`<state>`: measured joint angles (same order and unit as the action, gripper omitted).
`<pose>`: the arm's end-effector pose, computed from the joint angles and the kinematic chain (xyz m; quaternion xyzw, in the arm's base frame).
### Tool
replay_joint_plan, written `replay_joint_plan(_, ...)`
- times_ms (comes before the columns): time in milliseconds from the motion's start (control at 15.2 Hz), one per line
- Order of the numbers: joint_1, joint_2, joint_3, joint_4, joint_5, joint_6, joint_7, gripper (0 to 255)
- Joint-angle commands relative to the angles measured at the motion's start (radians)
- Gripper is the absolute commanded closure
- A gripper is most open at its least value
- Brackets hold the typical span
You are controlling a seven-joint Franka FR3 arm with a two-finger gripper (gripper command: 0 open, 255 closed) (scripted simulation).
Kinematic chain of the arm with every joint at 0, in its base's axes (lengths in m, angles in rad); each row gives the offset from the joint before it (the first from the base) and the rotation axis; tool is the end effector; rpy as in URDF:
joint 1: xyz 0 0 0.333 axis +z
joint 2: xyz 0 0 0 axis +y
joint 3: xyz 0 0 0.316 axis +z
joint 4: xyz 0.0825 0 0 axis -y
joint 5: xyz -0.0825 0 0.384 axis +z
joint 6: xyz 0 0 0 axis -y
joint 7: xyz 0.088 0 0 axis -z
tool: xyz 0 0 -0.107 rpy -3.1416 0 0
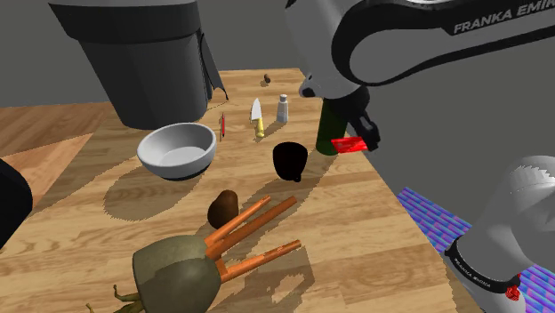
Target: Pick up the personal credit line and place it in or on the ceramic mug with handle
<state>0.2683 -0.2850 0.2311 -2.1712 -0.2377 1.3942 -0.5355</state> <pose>0.3706 0.1767 0.4847 0.8342 0.4707 -0.2487 0.1436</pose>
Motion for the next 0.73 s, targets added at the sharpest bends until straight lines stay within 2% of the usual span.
replay_joint_plan(0,-0.002,0.083,0.012,0.086,-0.007,-0.01,0.017,255)
replay_joint_plan(396,0.007,0.333,0.037,0.379,-0.046,-0.073,0.057,255)
replay_joint_plan(528,0.018,0.438,0.043,0.514,-0.067,-0.112,0.068,255)
replay_joint_plan(660,0.019,0.439,0.041,0.489,-0.066,-0.086,0.075,255)
